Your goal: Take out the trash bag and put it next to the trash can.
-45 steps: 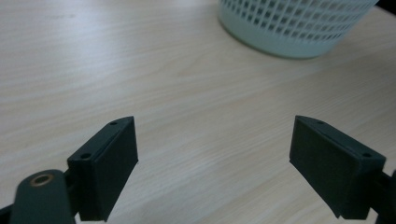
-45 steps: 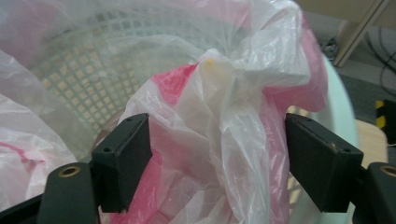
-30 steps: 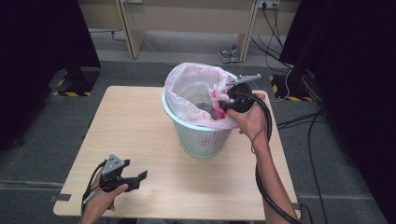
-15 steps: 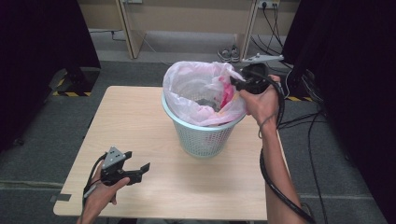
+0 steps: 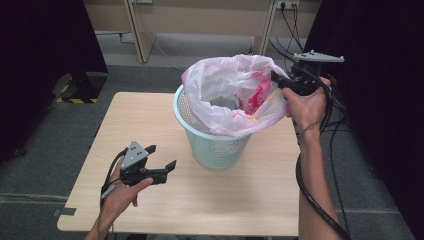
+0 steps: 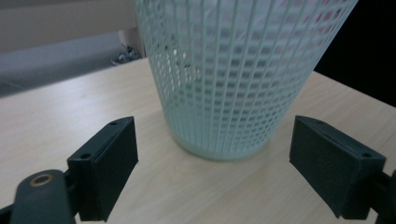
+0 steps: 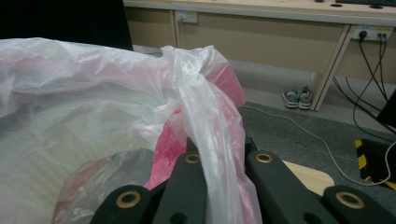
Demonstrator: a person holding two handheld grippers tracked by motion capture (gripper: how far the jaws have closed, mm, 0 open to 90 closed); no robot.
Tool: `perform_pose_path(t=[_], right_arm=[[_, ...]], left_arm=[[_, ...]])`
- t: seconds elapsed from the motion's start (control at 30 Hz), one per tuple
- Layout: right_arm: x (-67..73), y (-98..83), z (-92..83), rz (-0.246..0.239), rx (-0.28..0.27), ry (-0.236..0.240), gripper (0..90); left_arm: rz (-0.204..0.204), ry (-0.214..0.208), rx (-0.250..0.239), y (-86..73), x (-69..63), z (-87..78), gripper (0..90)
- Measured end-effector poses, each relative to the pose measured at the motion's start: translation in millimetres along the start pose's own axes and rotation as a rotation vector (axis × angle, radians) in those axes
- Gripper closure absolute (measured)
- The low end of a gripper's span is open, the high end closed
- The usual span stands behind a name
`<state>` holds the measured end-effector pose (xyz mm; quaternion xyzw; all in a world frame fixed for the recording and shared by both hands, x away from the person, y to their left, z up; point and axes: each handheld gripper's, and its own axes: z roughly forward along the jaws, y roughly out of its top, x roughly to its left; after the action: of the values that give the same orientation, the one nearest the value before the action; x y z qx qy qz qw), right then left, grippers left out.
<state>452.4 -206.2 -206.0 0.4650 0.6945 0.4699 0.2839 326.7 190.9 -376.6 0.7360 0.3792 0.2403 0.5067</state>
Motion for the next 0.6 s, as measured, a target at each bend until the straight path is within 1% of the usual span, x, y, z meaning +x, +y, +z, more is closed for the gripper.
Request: perform_pose_path(t=[0.17,0.27,0.3,0.33,0.37,0.43,0.5,0.53,0.57,0.6], right_arm=[[-14.0,-4.4,-4.8,0.041,-0.021,-0.018,89.8],[-19.2,-9.4,-4.4,0.050,-0.015,-0.022,89.8],[-21.0,-10.8,-4.2,0.050,-0.013,-0.023,89.8],[-22.2,-12.1,-4.1,0.056,-0.012,-0.021,89.8],[-23.4,-13.3,-4.0,0.057,-0.011,-0.021,89.8],[-25.6,-15.0,-4.0,0.063,-0.009,-0.022,89.8],[-27.1,-16.2,-4.2,0.070,-0.007,-0.020,89.8],[-27.7,-16.6,-4.3,0.070,-0.006,-0.021,89.8],[-28.0,-16.8,-4.4,0.071,-0.005,-0.021,89.8],[-28.3,-16.8,-4.5,0.072,-0.005,-0.021,89.8]], left_arm=[[0.044,-0.013,-0.041,31.2,-13.0,5.4,14.7],[0.081,-0.007,-0.061,50.1,-20.0,11.0,14.7],[0.103,0.000,-0.072,56.5,-21.3,13.0,14.7],[0.098,0.000,-0.072,62.1,-23.6,15.0,14.7],[0.112,-0.001,-0.069,68.0,-24.2,17.4,14.7],[0.110,-0.007,-0.063,78.5,-25.2,23.7,14.7],[0.134,0.011,-0.051,88.0,-25.5,30.7,14.8],[0.143,0.010,-0.037,92.3,-25.8,34.2,14.8],[0.134,-0.006,-0.028,96.0,-26.4,37.6,12.4],[0.126,-0.022,-0.021,99.6,-26.9,40.7,12.3]])
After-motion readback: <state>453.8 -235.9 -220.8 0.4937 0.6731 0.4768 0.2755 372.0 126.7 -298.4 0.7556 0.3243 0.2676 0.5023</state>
